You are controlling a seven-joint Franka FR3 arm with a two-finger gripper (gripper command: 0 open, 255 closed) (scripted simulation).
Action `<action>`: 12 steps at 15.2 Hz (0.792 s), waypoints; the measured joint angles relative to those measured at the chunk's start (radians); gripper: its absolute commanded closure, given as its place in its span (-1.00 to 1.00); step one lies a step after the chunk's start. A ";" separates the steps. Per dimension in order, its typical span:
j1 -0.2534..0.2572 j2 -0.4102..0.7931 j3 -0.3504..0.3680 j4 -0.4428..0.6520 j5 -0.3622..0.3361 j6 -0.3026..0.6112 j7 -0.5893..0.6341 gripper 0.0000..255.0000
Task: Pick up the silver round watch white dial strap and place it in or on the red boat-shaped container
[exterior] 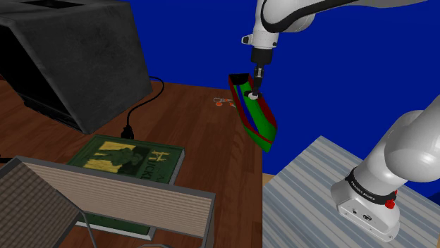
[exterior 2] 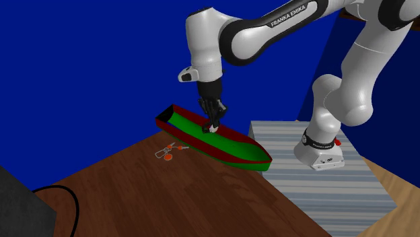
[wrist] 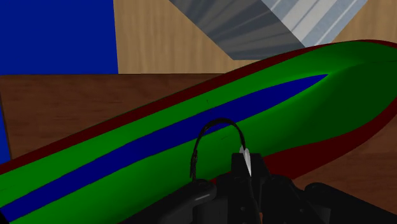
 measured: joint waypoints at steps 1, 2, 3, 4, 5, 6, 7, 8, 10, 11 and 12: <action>0.000 0.005 0.000 -0.003 0.000 0.008 -0.002 1.00; 0.000 0.007 0.000 -0.006 0.000 0.013 -0.003 1.00; 0.000 0.008 0.000 -0.008 0.001 0.016 -0.004 1.00; 0.000 0.008 0.000 -0.009 0.001 0.017 -0.004 1.00; 0.000 0.008 0.000 -0.010 0.001 0.018 -0.004 1.00; 0.000 0.009 0.000 -0.010 0.001 0.019 -0.004 1.00; 0.000 0.009 0.000 -0.010 0.001 0.019 -0.004 1.00; 0.000 0.009 0.000 -0.010 0.001 0.019 -0.004 -1.00; 0.000 0.009 0.000 -0.010 0.001 0.019 -0.004 -1.00; 0.000 0.009 0.000 -0.010 0.001 0.019 -0.004 -1.00; 0.000 0.009 0.000 -0.010 0.001 0.019 -0.004 -1.00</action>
